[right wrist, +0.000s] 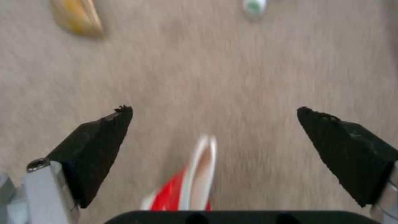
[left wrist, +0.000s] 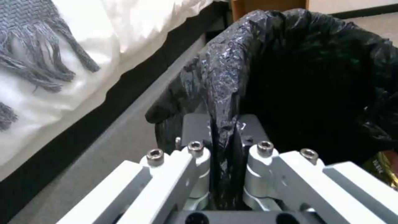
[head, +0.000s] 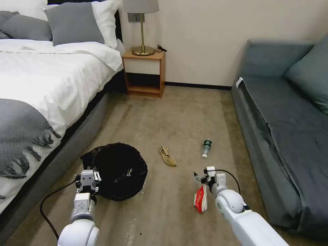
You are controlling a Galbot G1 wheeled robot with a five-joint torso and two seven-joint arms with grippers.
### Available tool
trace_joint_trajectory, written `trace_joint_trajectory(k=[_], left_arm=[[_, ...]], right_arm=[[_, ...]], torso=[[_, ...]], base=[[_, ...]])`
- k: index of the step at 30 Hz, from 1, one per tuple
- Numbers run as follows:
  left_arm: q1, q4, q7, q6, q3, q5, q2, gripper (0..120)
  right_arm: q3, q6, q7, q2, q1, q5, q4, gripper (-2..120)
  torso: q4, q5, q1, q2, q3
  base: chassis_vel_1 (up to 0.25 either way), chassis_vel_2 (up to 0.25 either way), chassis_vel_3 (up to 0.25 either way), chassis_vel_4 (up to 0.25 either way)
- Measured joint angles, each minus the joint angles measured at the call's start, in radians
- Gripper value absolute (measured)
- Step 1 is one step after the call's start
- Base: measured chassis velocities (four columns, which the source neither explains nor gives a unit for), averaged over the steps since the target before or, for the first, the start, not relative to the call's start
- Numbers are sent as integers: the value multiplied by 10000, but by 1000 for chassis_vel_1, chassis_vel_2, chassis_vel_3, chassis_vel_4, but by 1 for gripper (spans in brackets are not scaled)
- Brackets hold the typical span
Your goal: Pick up the trash bin, then pick up the garbage on the floor and place it into the trash bin.
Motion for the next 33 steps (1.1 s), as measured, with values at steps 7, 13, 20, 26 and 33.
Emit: trace_joint_trajectory(k=[7, 13, 20, 26, 33], left_arm=[[26, -23, 3, -1, -17, -3, 14, 6], [25, 16, 3, -21, -44, -7, 5, 6], [0, 68, 14, -37, -51, -9, 8, 6], [-24, 62, 20, -37, -22, -9, 10, 6], [72, 58, 97, -42, -36, 17, -12, 6]], right_arm=[[-62, -320, 325, 648, 96, 268, -1095, 100], [-74, -303, 249, 768, 123, 238, -1611, 100], [-16, -120, 25, 893, 93, 21, -2083, 75], [19, -105, -40, 932, 97, -72, -2171, 55], [91, 87, -130, 981, 72, -247, -2350, 31]], torso=[[2, 0, 0, 0, 0], [2, -1, 0, 0, 0], [3, 0, 0, 0, 0], [5, 1, -1, 0, -1], [7, 2, -1, 1, -1]], base=[[0, 0, 0, 0], [0, 0, 0, 0], [0, 0, 0, 0], [0, 0, 0, 0], [0, 0, 0, 0]])
